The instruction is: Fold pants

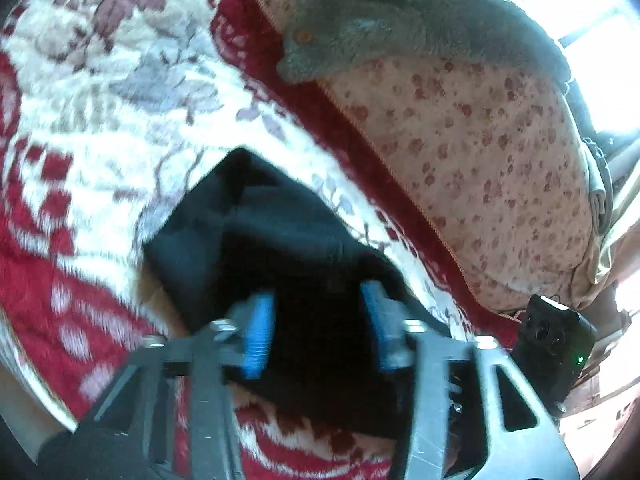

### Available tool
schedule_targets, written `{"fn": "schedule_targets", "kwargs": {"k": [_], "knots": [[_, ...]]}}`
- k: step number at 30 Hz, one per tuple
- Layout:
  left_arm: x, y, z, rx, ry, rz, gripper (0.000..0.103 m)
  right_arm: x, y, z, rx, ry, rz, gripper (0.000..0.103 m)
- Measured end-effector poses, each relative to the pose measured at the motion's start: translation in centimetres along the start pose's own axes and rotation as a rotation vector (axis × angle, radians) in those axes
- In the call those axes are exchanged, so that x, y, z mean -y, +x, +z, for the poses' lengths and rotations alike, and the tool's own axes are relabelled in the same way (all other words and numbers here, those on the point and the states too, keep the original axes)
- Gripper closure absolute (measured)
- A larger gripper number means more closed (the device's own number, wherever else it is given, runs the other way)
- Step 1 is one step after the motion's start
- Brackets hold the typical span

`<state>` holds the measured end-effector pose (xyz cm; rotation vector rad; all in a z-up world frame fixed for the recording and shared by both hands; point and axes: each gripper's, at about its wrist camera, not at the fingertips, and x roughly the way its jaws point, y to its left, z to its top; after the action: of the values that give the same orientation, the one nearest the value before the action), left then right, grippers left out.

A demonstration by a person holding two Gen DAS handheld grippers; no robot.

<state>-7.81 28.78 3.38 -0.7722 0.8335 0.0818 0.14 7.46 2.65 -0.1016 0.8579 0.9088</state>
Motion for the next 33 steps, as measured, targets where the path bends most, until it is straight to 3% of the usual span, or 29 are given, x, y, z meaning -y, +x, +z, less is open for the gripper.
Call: {"fn": "schedule_targets", "kwargs": {"k": [2, 7, 11, 13, 16, 18, 20, 22, 23, 26, 28, 30, 31, 33], "knots": [[0.2, -0.6, 0.6, 0.030, 0.026, 0.013, 0.087, -0.5, 0.5, 0.7, -0.004, -0.015, -0.001, 0.068], [-0.3, -2.6, -0.2, 0.108, 0.111, 0.068, 0.089, -2.4, 1.7, 1.3, -0.004, -0.089, 0.028, 0.068], [-3.6, -1.4, -1.3, 0.055, 0.058, 0.245, 0.089, -2.8, 5.1, 0.5, -0.111, -0.107, 0.039, 0.064], [-4.9, -1.9, -1.4, 0.052, 0.020, 0.295, 0.089, -3.2, 5.2, 0.2, -0.094, -0.146, 0.019, 0.064], [-5.5, -3.7, -1.2, 0.090, -0.017, 0.270, 0.089, -3.3, 3.9, 0.7, -0.070, -0.126, 0.020, 0.064], [-4.2, -4.7, -1.0, 0.121, 0.016, 0.242, 0.087, -3.2, 3.4, 0.7, -0.053, -0.127, 0.010, 0.064], [-2.5, -4.9, -0.9, 0.145, 0.061, 0.218, 0.071, -2.5, 4.0, 0.2, -0.085, -0.095, -0.017, 0.064], [-1.0, -4.0, -1.1, 0.134, 0.101, 0.180, 0.061, -1.9, 3.8, -0.3, -0.064, -0.059, 0.008, 0.064], [-0.5, -3.4, -1.2, 0.120, 0.114, 0.176, 0.061, -1.7, 3.4, -0.4, -0.057, -0.039, 0.017, 0.064], [0.6, 0.4, -1.7, 0.040, 0.190, 0.247, 0.061, -0.9, 1.3, -0.7, -0.036, 0.024, 0.044, 0.064], [0.4, 2.7, -2.0, 0.002, 0.225, 0.303, 0.061, 0.1, -0.2, -1.8, -0.032, 0.038, 0.004, 0.061], [0.9, 2.8, -2.4, 0.019, 0.258, 0.334, 0.061, 1.6, -1.0, -3.2, -0.047, 0.076, -0.022, 0.060], [1.2, 2.6, -2.6, 0.021, 0.268, 0.345, 0.061, 2.4, -1.8, -4.0, -0.030, 0.100, 0.005, 0.060], [2.0, 1.5, -2.8, 0.028, 0.265, 0.317, 0.061, 3.2, -3.6, -5.0, -0.003, 0.140, 0.015, 0.060]]}}
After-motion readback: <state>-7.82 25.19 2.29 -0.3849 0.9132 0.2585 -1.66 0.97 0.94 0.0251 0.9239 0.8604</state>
